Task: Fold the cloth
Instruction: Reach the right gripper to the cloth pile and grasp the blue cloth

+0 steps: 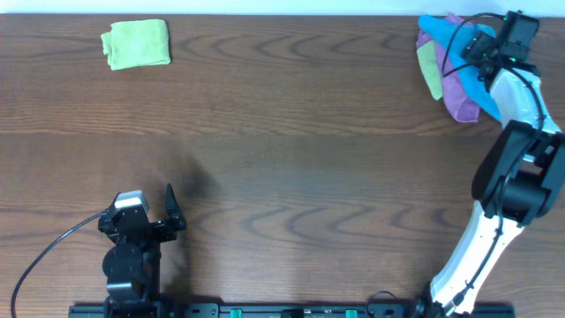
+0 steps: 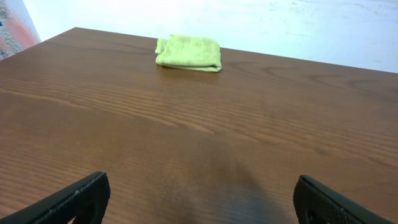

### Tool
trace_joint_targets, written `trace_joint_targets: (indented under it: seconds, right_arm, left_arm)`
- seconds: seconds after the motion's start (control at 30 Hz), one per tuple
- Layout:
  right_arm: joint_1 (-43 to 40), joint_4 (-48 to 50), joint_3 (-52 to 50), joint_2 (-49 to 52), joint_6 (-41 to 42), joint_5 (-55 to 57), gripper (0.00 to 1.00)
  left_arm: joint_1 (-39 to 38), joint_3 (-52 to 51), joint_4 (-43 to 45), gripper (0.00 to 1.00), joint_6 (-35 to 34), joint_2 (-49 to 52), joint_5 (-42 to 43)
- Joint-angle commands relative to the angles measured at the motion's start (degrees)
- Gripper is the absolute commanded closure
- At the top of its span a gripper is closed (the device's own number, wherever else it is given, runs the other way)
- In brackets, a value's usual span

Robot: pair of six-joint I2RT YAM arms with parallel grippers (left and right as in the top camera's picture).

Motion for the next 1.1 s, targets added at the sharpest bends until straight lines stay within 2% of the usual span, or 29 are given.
trace_joint_targets:
  seconds: [0.0, 0.17, 0.3, 0.5, 0.7, 0.97, 1.07]
  right_arm:
    - [1.1, -1.3, 1.0, 1.4, -0.5, 0.2, 0.19]
    - [1.4, -4.5, 1.9, 1.4, -0.5, 0.2, 0.16]
    - [1.3, -5.7, 2.0, 1.4, -1.2, 1.0, 0.18]
    - [1.3, -7.3, 2.0, 1.4, -2.3, 4.2, 0.37]
    - [1.3, -7.7, 2.1, 1.4, -2.2, 4.3, 0.53]
    - [1.3, -12.8, 6.4, 1.4, -2.3, 4.7, 0.51]
    - [1.3, -14.4, 8.0, 1.4, -2.7, 5.3, 0.60]
  left_arm:
    - [0.4, -1.5, -0.5, 0.04, 0.4, -0.4, -0.8]
    - [0.4, -1.5, -0.5, 0.05, 0.4, -0.4, -0.8]
    - [0.4, -1.5, -0.5, 0.05, 0.4, -0.4, -0.8]
    - [0.4, -1.5, -0.5, 0.05, 0.4, -0.4, -0.8]
    - [0.4, -1.5, -0.5, 0.05, 0.4, -0.4, -0.8]
    - [0.4, -1.5, -0.5, 0.05, 0.4, -0.4, -0.8]
    - [0.4, -1.5, -0.5, 0.05, 0.3, -0.4, -0.8]
